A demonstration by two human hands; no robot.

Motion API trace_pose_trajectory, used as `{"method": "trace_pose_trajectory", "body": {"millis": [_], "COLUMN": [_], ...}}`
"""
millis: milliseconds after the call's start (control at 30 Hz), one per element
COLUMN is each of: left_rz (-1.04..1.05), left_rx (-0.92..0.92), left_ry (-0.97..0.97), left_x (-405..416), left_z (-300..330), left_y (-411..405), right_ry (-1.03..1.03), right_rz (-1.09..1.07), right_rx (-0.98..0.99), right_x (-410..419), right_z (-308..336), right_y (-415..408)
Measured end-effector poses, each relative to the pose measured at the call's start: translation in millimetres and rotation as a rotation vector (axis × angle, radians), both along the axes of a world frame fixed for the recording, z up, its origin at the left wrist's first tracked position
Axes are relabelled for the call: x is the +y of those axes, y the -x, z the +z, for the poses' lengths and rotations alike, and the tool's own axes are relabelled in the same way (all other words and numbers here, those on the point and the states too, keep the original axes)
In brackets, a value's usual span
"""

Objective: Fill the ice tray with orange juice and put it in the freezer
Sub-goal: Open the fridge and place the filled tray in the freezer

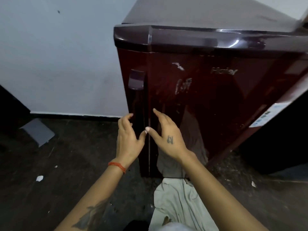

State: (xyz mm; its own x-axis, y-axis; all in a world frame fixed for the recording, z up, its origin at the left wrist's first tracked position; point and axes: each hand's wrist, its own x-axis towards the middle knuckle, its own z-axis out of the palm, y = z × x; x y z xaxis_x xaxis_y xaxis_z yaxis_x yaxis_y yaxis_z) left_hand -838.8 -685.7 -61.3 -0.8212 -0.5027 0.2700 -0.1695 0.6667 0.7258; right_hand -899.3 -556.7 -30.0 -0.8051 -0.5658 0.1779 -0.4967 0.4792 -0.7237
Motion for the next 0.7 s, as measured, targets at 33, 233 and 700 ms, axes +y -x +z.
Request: {"method": "trace_pose_trajectory", "body": {"millis": [33, 233, 700], "left_rz": [-0.007, -0.265, -0.378], "left_rx": [0.0, -0.222, -0.023], "left_ry": [-0.025, -0.159, -0.15], "left_x": [-6.6, -45.8, -92.8], "left_z": [0.3, -7.3, -9.6], "left_y": [2.4, 15.4, 27.0], "right_ry": [0.03, 0.155, 0.112], "right_rz": [-0.02, -0.189, -0.581], "right_rx": [0.021, 0.002, 0.04], "right_x": [-12.8, -73.9, -102.8], "right_z": [1.2, -2.3, -3.5], "right_y": [1.9, 3.2, -14.5]}}
